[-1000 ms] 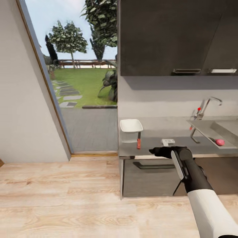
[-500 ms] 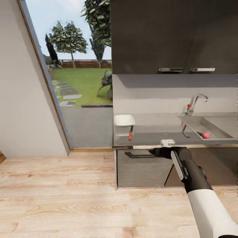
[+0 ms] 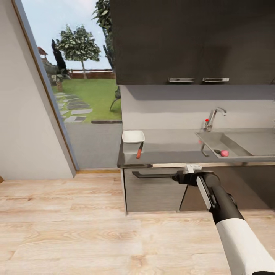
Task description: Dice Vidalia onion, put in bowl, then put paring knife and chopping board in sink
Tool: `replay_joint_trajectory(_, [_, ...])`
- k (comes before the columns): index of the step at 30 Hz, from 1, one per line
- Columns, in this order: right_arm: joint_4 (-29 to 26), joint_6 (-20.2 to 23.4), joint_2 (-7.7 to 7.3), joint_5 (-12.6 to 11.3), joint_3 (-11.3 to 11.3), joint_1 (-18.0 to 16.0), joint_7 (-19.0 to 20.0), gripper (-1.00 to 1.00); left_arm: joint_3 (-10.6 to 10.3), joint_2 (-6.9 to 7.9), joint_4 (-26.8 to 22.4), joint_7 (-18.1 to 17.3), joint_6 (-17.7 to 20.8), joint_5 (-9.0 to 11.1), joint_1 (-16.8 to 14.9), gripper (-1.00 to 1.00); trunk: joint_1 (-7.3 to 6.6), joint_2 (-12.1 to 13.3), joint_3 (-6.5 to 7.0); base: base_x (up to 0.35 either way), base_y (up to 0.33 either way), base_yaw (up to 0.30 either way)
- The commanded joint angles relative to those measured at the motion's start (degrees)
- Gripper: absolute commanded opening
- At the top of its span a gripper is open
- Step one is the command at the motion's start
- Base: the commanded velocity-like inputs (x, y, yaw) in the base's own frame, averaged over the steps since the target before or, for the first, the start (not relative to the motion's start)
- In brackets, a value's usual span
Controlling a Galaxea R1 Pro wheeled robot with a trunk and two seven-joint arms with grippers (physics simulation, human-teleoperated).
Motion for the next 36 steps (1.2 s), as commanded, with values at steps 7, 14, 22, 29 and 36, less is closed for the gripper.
replay_joint_trajectory(7, [7.6, -6.27, -0.21, 0.05, -0.06, -0.04, 0.18, 1.0, 0.02, -0.26, -0.12, 0.02, -0.06, 0.12, 0.03, 1.0, 0.03, -0.11, -0.11, -0.004, -0.323, 0.0])
replay_joint_trajectory(14, [18.97, -16.49, -0.38, 0.16, -0.06, -0.04, 0.18, 1.0, 0.02, -0.43, -0.1, 0.02, -0.06, 0.12, 0.03, 1.0, 0.03, -0.11, -0.11, 0.004, -0.324, 0.0])
replay_joint_trajectory(22, [37.24, -33.83, -0.82, 0.26, -0.06, -0.04, 0.1, 1.0, 0.02, -0.45, -0.04, 0.02, 0.02, 0.12, 0.02, 1.0, 0.03, -0.11, -0.11, 0.071, -0.322, 0.0])
replay_joint_trajectory(29, [52.19, -49.4, -0.9, 0.27, 0.05, -0.04, 0.09, 1.0, 0.02, -0.45, -0.09, 0.02, 0.03, 0.12, 0.01, 1.0, 0.03, -0.11, -0.11, 0.087, -0.322, 0.0])
replay_joint_trajectory(36, [60.62, -62.8, -0.84, 0.27, 0.13, 0.56, 0.0, 1.0, 0.02, -0.45, -0.12, 0.08, 0.03, 0.12, 0.02, 1.0, 0.03, -0.11, -0.11, 0.088, -0.322, 0.0])
